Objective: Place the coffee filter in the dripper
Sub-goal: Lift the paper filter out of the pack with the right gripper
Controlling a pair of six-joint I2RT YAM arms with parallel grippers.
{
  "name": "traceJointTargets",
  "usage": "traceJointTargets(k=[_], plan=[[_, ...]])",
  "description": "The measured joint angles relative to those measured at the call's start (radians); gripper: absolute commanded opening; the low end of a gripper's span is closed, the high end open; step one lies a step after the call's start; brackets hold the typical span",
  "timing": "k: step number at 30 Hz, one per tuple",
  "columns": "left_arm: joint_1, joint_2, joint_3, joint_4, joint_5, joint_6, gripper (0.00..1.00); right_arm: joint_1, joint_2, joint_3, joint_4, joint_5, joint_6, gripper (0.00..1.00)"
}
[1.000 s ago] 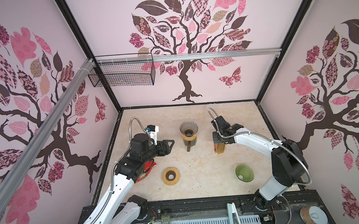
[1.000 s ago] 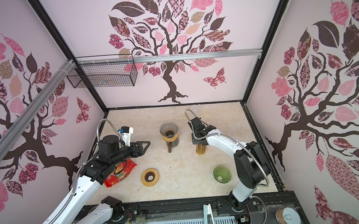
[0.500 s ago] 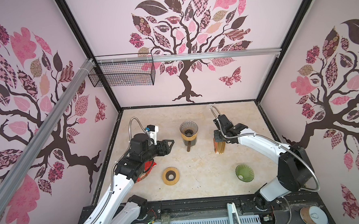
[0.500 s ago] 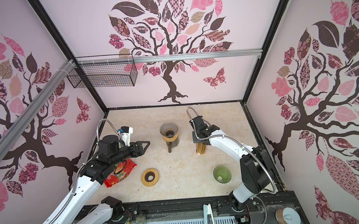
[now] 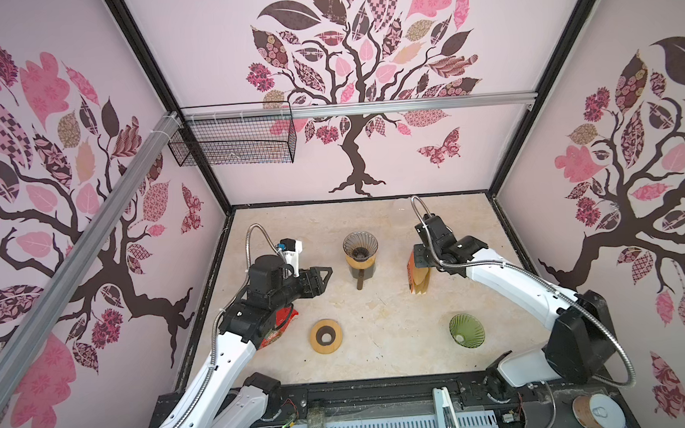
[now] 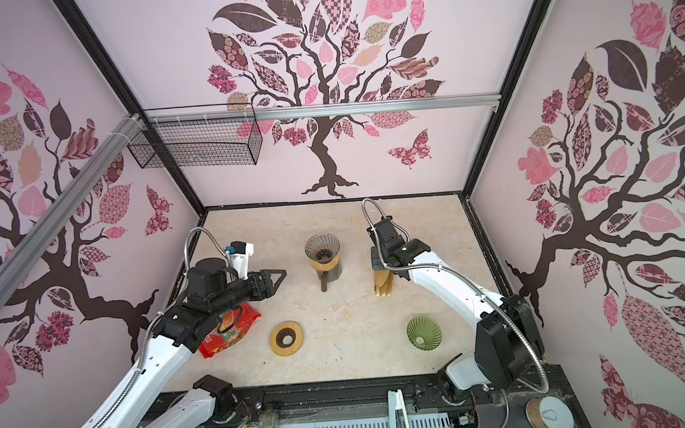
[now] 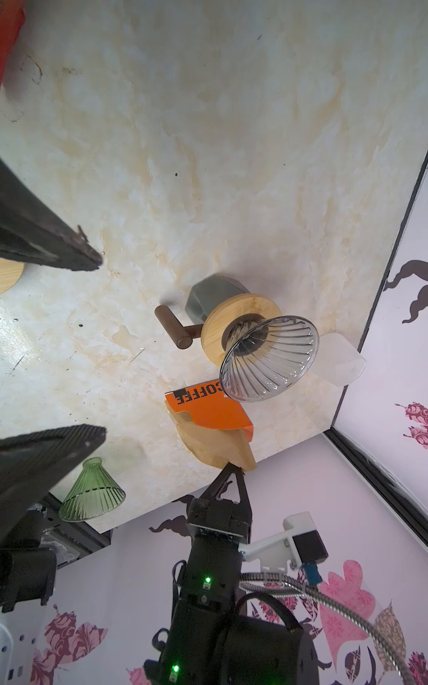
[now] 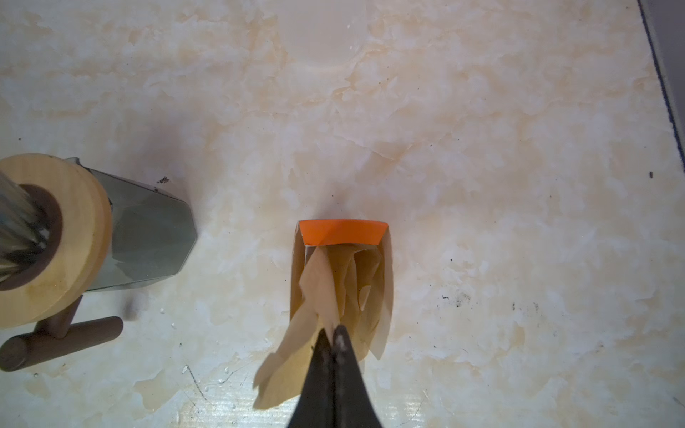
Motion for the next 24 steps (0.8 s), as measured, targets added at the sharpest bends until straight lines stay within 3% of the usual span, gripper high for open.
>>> traceJointTargets(k=[16, 20, 22, 24], plan=[[0.001, -0.037, -0.004, 0.001, 0.0, 0.0, 0.75, 0.0, -0.116, 0.027, -0.031, -0.016, 0.01, 0.0], [0.001, -0.058, -0.005, 0.002, -0.011, -0.006, 0.84, 0.003, -0.142, 0.031, -0.03, -0.035, 0.018, 0.0], [0.001, -0.071, -0.005, 0.003, -0.026, -0.013, 0.96, 0.008, -0.161, 0.031, -0.029, -0.043, 0.022, 0.0], [0.002, -0.086, -0.005, 0.007, -0.042, -0.027, 0.97, 0.018, -0.178, 0.033, -0.028, -0.055, 0.028, 0.0]])
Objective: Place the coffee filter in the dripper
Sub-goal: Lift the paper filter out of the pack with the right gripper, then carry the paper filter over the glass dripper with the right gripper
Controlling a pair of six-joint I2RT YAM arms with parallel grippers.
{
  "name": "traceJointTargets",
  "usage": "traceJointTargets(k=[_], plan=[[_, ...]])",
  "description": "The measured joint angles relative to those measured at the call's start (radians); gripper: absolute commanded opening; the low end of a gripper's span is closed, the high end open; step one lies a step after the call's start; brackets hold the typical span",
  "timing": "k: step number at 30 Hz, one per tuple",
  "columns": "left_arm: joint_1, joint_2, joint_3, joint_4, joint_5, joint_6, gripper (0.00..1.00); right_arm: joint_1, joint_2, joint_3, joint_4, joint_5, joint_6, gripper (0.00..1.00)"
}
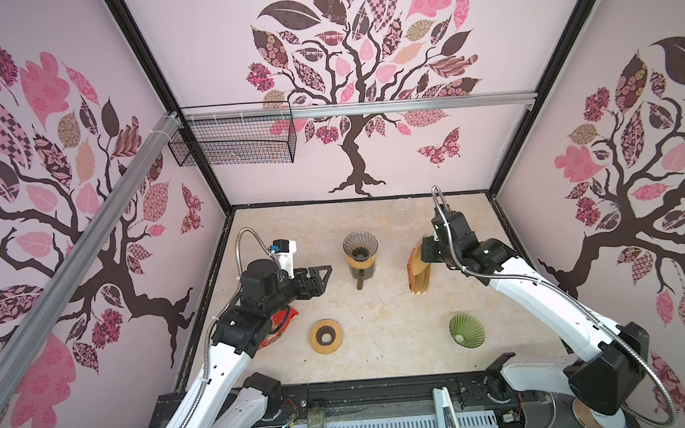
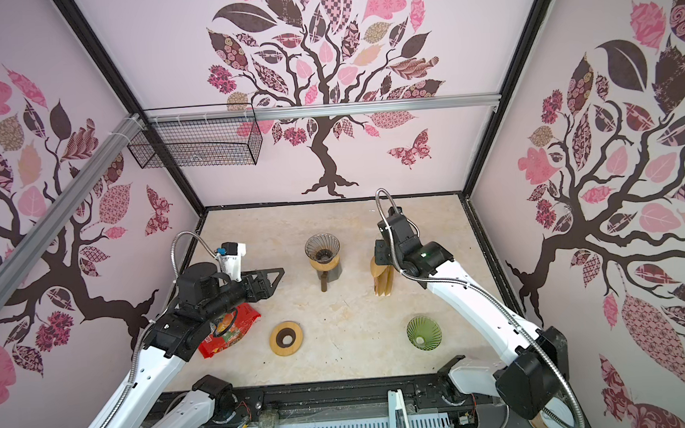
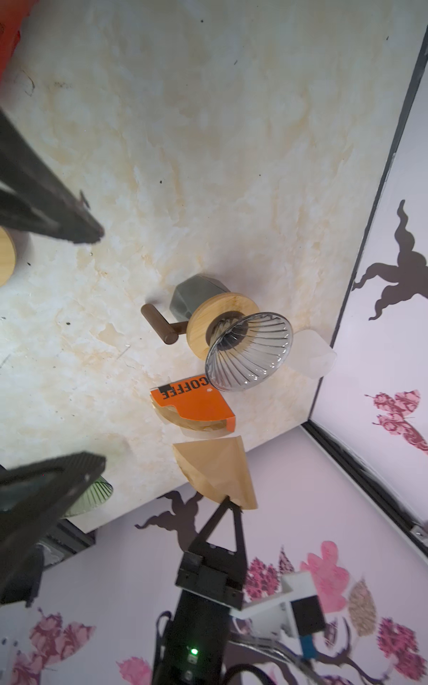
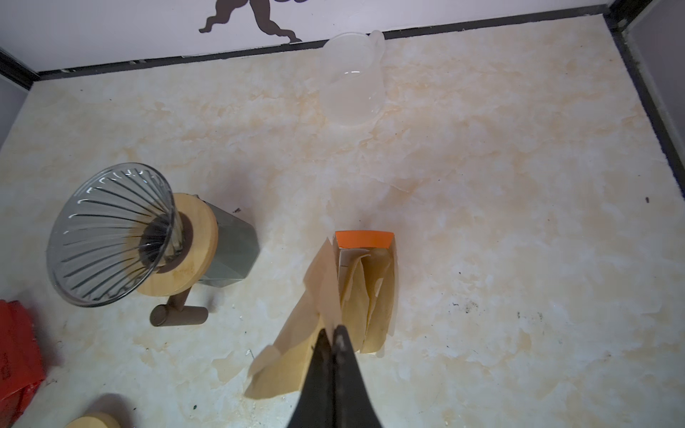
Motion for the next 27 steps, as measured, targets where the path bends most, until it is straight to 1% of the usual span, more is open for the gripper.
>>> traceJointTargets(k=[6, 12, 16, 21, 27], plan=[[0.001, -0.054, 0.0, 0.011, -0.044, -0.032, 0.97, 0.056, -0.001, 0.092, -0.022, -0.031, 0.009, 0.0], [-0.001, -0.118, -0.001, 0.034, -0.041, -0.018, 0.97, 0.092, 0.046, 0.228, -0.038, -0.077, 0.019, 0.0], [-0.002, -0.124, -0.004, 0.052, -0.002, -0.003, 0.97, 0.139, 0.134, 0.322, -0.06, -0.084, 0.018, 0.0], [-0.003, -0.097, -0.004, 0.053, 0.055, 0.012, 0.97, 0.19, 0.268, 0.429, -0.097, -0.092, 0.01, 0.0], [-0.003, -0.095, -0.004, 0.052, 0.069, 0.025, 0.97, 0.212, 0.399, 0.527, -0.138, -0.09, -0.008, 0.0]])
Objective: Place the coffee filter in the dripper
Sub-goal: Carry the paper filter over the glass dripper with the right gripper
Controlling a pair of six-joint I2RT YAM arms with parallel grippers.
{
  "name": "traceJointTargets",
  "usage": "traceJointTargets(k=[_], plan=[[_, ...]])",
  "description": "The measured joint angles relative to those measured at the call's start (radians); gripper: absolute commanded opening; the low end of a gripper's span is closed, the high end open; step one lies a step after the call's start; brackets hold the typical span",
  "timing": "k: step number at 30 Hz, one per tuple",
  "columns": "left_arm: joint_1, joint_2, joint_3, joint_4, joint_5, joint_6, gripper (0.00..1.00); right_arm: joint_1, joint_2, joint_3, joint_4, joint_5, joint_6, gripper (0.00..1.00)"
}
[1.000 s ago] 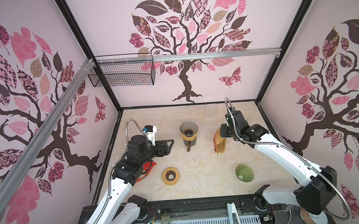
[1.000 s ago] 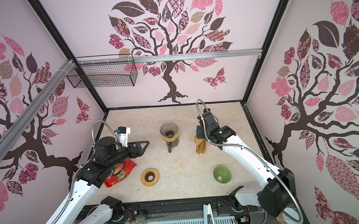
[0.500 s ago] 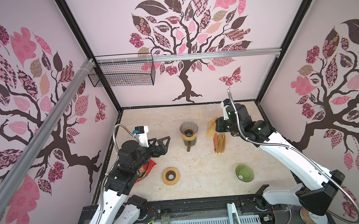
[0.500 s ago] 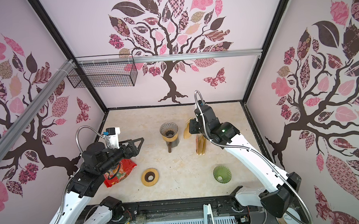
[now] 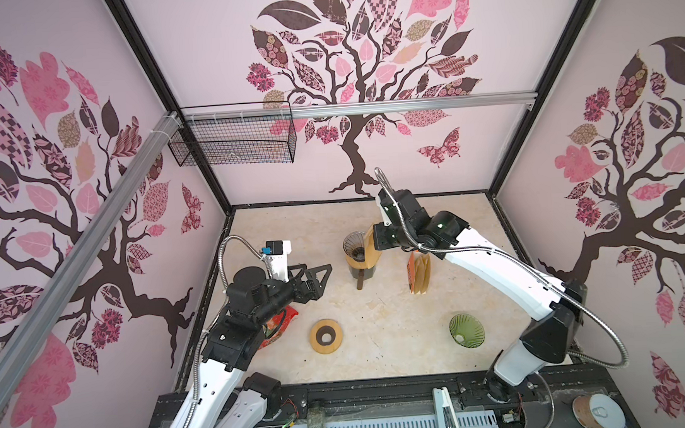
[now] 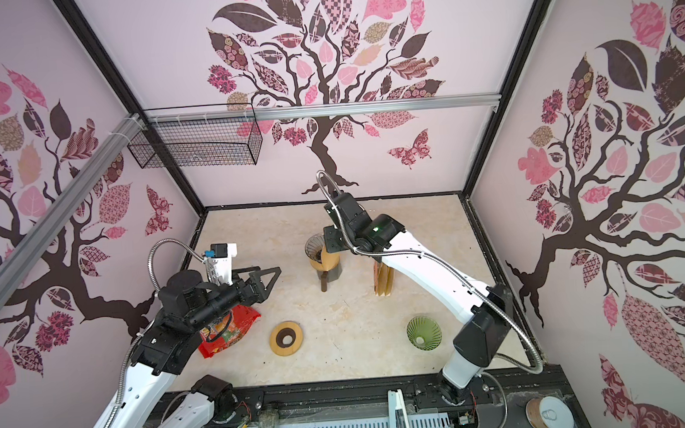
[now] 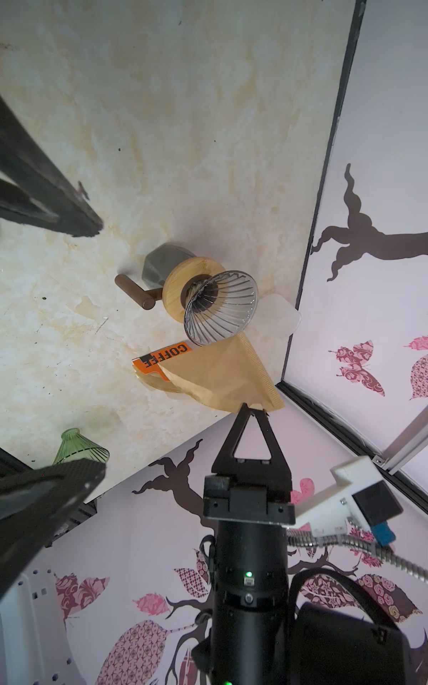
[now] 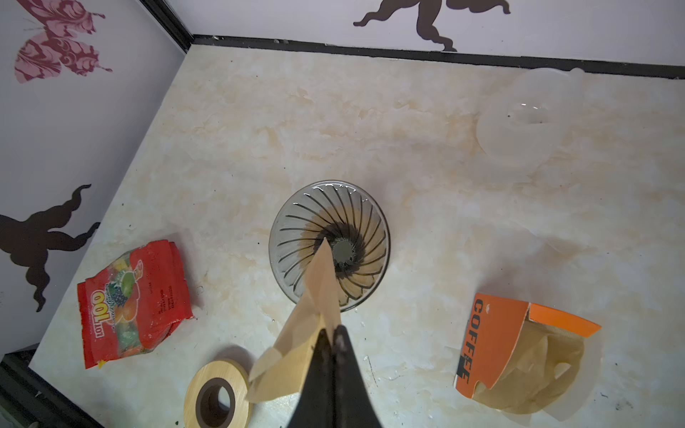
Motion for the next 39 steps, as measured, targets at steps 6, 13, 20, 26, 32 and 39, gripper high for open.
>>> traceJointTargets(k=[6, 13, 20, 26, 32, 39], plan=[[0.0, -0.005, 0.0, 0.0, 0.0, 0.006, 0.97, 0.0, 0.079, 0.049, -0.016, 0.005, -0.015, 0.0], [0.0, -0.004, 0.0, 0.0, 0.0, 0.01, 0.97, 0.0, 0.14, 0.085, -0.029, 0.018, -0.032, 0.0], [0.0, -0.001, 0.0, 0.0, 0.0, 0.013, 0.97, 0.001, 0.208, 0.147, -0.063, 0.035, -0.055, 0.0], [0.0, 0.004, 0.0, 0.0, 0.0, 0.014, 0.97, 0.002, 0.253, 0.179, -0.086, 0.069, -0.073, 0.0], [0.0, 0.005, 0.0, 0.0, 0.0, 0.017, 0.97, 0.01, 0.307, 0.231, -0.121, 0.1, -0.092, 0.0], [0.0, 0.008, 0.0, 0.0, 0.0, 0.018, 0.97, 0.027, 0.374, 0.302, -0.177, 0.151, -0.117, 0.0]])
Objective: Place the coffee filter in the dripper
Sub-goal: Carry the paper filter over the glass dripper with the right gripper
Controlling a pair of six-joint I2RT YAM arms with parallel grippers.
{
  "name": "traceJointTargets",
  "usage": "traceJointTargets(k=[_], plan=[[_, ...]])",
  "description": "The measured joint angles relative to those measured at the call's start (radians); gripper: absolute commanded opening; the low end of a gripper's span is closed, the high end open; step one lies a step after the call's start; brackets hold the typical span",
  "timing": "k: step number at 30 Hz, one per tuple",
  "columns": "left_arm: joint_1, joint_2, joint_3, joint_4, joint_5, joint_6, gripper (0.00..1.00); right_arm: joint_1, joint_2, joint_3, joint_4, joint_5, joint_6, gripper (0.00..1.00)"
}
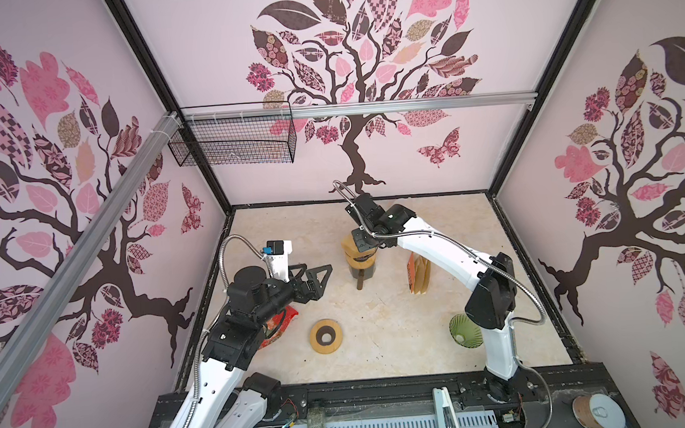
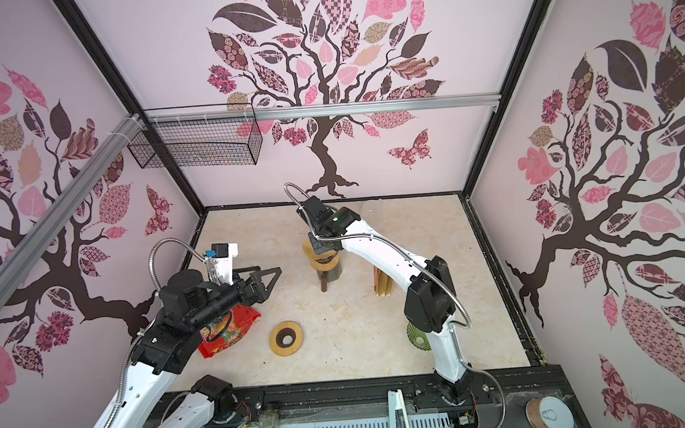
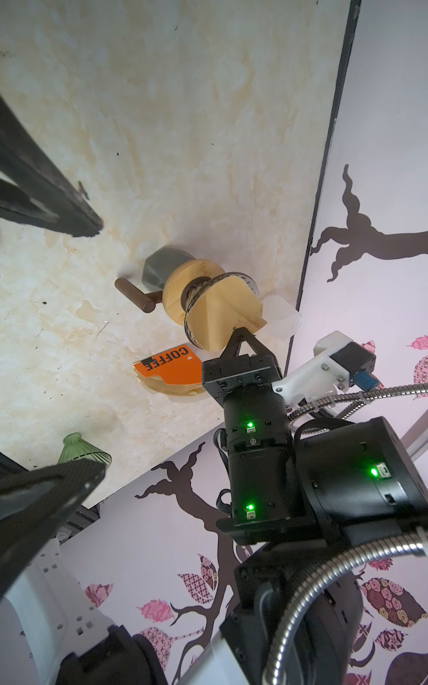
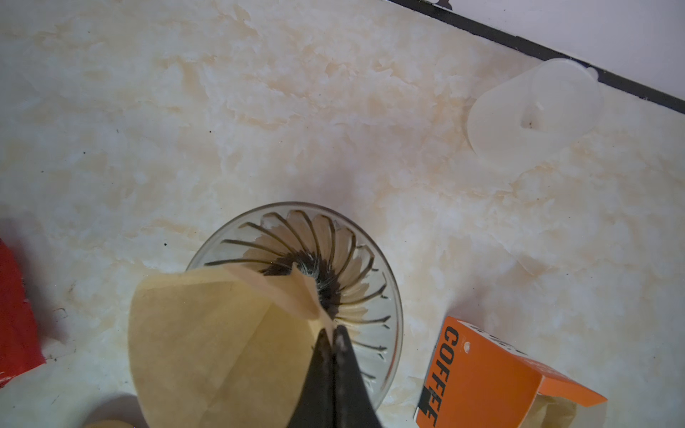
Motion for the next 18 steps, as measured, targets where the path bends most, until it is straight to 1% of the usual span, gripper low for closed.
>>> traceJointTargets(k=[8, 12, 18], plan=[[0.0, 0.0, 0.0, 0.0, 0.0, 0.003, 0.97, 0.0, 0.015, 0.003, -0.043, 0.061, -0.019, 0.0], [0.0, 0.0, 0.0, 0.0, 0.0, 0.003, 0.97, 0.0, 0.034, 0.036, -0.063, 0.085, -0.029, 0.0], [0.0, 0.003, 0.0, 0.0, 0.0, 0.004, 0.97, 0.0, 0.047, 0.068, -0.066, 0.095, -0.033, 0.0]])
